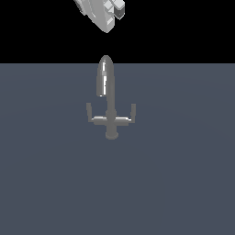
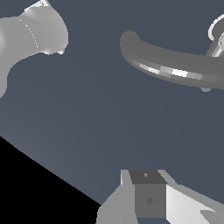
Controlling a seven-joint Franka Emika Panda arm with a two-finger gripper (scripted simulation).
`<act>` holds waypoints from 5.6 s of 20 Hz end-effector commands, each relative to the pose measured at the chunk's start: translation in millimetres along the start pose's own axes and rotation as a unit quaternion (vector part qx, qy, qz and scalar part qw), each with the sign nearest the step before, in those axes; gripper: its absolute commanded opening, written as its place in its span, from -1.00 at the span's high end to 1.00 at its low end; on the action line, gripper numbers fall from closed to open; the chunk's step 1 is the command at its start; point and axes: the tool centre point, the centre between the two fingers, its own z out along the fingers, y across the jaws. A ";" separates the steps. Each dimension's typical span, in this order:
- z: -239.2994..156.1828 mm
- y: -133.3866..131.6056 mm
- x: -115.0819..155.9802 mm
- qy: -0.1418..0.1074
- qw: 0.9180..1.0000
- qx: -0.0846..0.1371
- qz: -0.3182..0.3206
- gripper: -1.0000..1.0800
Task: Turn on the faucet by rotating a designated handle.
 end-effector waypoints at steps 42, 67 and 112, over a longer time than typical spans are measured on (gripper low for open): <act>13.1 169.2 122.8 -0.204 0.766 0.168 -0.586 1.00; 44.6 225.8 207.1 -0.219 0.548 0.284 -0.755 1.00; 72.8 152.8 239.3 -0.218 0.538 0.289 -0.761 1.00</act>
